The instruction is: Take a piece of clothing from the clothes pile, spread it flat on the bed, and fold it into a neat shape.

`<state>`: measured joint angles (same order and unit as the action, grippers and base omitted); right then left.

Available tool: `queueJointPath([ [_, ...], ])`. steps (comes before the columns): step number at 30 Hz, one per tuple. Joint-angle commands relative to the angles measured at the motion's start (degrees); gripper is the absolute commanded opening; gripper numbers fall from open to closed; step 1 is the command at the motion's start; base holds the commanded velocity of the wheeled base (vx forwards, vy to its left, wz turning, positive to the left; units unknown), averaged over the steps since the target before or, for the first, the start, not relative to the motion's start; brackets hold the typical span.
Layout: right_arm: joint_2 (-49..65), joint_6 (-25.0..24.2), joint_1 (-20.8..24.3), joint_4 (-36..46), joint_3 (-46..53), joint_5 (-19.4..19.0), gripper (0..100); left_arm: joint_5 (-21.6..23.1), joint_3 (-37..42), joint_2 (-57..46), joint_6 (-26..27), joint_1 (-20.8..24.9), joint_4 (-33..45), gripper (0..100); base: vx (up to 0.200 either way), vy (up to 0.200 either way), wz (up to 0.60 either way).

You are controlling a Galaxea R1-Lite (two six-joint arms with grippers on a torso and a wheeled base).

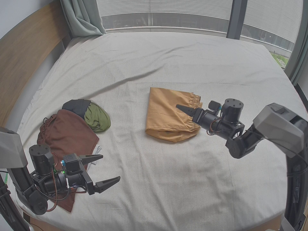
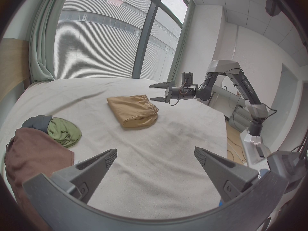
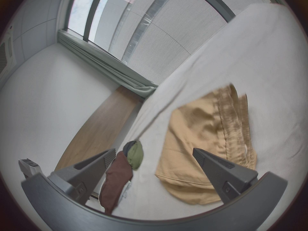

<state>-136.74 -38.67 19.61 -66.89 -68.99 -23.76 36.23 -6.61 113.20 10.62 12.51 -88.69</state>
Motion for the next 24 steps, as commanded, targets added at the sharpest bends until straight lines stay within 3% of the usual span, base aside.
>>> queueJointPath([
  [1,23.10,4.13,0.34,0.01,14.14,-0.06,100,0.33,-1.39,-9.14,-6.31,6.39,-0.08,100,0.000,0.000,0.00],
  [6,34.35,14.76,-0.81,0.36,25.74,-0.06,100,-0.46,-1.39,-16.08,-11.41,11.40,0.00,100,0.000,0.000,0.00],
  [8,39.80,22.41,-2.92,1.24,31.98,0.03,100,-1.07,-0.34,-18.46,-12.02,13.60,0.00,100,0.000,0.000,0.00],
  [10,42.96,26.72,-4.41,1.50,35.68,0.12,100,-1.16,1.25,-19.42,-11.76,15.35,0.09,100,0.000,0.000,0.00],
  [12,48.59,33.92,-7.57,1.50,41.65,0.47,100,-1.25,4.15,-20.83,-11.50,19.40,0.09,100,0.000,0.000,0.00],
  [18,62.83,40.60,-11.79,0.71,53.43,0.56,100,-1.25,6.61,-25.84,-11.76,24.32,0.71,100,0.000,0.000,0.00],
  [24,76.89,41.13,-11.97,3.52,58.88,0.47,100,-3.36,6.61,-33.22,-13.43,25.46,0.97,100,0.000,0.000,0.00],
])
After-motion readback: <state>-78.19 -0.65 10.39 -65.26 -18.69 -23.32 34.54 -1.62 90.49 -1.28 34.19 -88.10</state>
